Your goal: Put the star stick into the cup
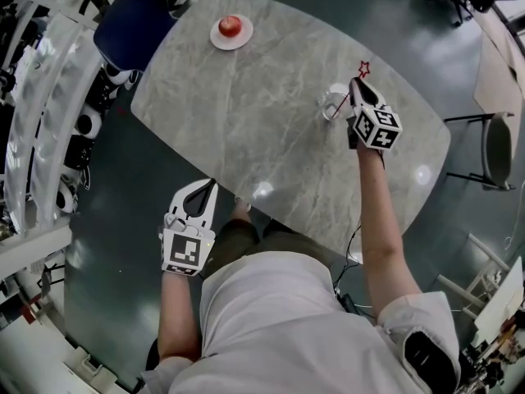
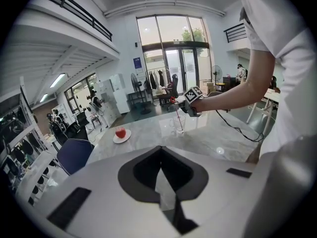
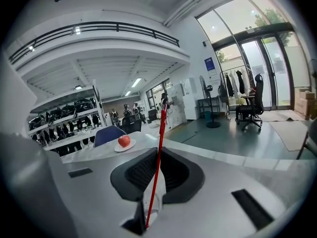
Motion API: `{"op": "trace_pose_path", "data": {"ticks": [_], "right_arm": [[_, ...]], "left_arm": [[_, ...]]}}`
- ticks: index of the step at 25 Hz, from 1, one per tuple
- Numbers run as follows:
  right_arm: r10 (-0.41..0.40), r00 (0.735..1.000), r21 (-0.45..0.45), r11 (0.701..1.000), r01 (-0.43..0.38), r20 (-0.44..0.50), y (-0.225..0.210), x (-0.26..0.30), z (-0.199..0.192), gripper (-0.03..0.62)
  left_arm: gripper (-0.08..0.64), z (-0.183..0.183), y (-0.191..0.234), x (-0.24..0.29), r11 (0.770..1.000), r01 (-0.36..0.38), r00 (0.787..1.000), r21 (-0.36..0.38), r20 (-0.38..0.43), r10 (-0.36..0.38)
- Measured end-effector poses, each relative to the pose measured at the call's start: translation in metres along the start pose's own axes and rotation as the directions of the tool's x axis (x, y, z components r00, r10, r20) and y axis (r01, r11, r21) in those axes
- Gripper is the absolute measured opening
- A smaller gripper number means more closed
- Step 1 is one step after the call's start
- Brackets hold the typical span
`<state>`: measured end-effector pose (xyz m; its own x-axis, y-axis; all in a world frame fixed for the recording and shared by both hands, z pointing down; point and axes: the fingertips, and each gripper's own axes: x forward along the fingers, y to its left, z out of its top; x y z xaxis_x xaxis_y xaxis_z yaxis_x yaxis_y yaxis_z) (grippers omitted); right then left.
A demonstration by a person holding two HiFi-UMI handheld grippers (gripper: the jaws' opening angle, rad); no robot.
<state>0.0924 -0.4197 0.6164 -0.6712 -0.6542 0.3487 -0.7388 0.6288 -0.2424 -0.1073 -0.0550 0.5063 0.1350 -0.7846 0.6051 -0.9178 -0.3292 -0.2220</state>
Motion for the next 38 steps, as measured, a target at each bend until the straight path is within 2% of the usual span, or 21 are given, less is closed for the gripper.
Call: {"op": "trace_pose_path", "data": {"ticks": [5,9,12,15,25,30,36,38], "right_arm": [[0.012,1.0,0.057,0.998,-0.012,-0.007,-0.006,0.003,-0.005,0.037],[0.019,1.0,0.068,0.998,-0.019,-0.006,-0.007,0.003,-0.006,0.046],[0.031,0.999,0.082,0.996,-0.031,-0.01,-0.003,0.003,-0.006,0.075],[0.046,0.999,0.087,0.995,-0.045,-0.017,0.003,-0.002,-0.006,0.138],[0.059,0.998,0.071,0.996,-0.058,0.0,0.026,-0.053,0.012,0.135],[0.059,0.998,0.057,0.997,-0.06,0.016,0.044,-0.09,0.026,0.091],[0.013,0.997,0.035,0.999,-0.016,0.075,0.07,-0.141,0.045,0.017],[0.005,0.996,0.03,1.0,-0.007,0.092,0.078,-0.157,0.051,0.012]], "left_arm": [[0.001,-0.003,0.0,0.003,1.0,0.008,1.0,-0.006,-0.004,-0.008],[0.002,-0.002,0.0,0.007,1.0,0.013,1.0,-0.002,-0.004,-0.013],[0.002,-0.002,0.002,0.008,1.0,0.017,1.0,-0.001,-0.001,-0.017],[0.002,-0.001,0.004,0.01,1.0,0.026,1.0,-0.001,0.01,-0.026],[0.002,0.026,0.011,0.024,0.995,0.094,0.991,0.037,0.089,-0.097],[0.002,0.054,0.012,0.036,0.988,0.154,0.972,0.032,0.173,-0.157],[0.002,0.086,0.009,0.044,0.973,0.225,0.937,0.053,0.262,-0.231],[0.002,0.097,0.005,0.047,0.966,0.247,0.924,0.074,0.284,-0.257]]}}
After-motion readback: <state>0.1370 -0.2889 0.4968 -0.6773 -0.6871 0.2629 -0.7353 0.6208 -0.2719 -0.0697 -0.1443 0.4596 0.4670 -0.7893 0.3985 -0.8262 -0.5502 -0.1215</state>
